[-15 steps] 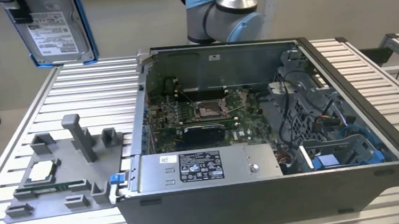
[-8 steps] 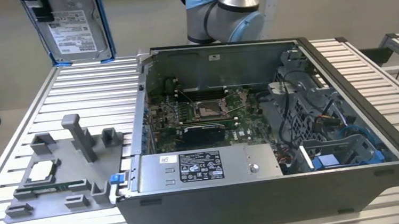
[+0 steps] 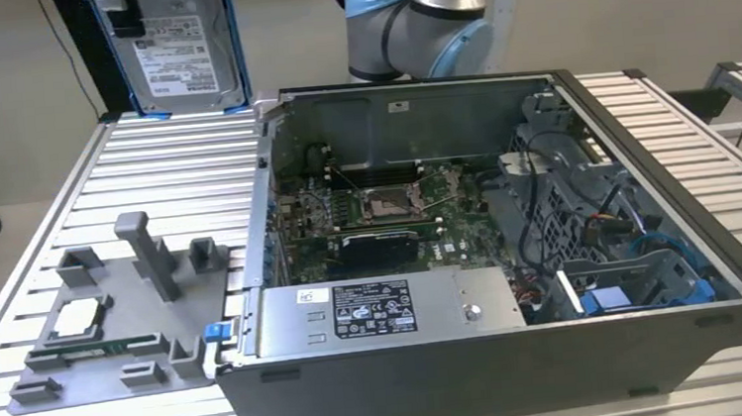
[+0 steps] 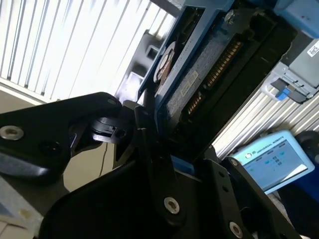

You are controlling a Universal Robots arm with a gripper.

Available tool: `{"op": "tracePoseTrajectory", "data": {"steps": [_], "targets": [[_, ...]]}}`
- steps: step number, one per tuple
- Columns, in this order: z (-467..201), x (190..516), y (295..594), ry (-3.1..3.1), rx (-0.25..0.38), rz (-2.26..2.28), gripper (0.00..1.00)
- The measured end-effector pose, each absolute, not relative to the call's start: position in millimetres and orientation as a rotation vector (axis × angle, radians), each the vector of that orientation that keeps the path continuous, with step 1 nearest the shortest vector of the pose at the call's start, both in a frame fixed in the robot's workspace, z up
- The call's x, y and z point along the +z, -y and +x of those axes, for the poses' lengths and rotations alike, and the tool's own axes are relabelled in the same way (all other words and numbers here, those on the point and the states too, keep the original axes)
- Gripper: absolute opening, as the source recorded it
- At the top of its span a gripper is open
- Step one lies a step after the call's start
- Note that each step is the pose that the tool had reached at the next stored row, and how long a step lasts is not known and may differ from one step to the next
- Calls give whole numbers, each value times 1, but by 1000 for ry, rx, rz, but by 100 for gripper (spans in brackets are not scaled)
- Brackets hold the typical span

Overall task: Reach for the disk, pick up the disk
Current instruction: 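Pick up the disk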

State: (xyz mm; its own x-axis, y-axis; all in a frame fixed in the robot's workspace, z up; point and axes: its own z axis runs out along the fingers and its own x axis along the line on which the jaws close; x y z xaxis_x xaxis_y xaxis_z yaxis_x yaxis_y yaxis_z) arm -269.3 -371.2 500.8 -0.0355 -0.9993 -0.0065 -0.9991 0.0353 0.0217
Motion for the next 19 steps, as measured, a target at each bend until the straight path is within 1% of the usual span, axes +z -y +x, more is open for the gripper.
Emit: {"op": "tracePoseTrajectory", "data": {"steps": [19], "targets": [[-202,501,371,2253,-32,2174,0]]}}
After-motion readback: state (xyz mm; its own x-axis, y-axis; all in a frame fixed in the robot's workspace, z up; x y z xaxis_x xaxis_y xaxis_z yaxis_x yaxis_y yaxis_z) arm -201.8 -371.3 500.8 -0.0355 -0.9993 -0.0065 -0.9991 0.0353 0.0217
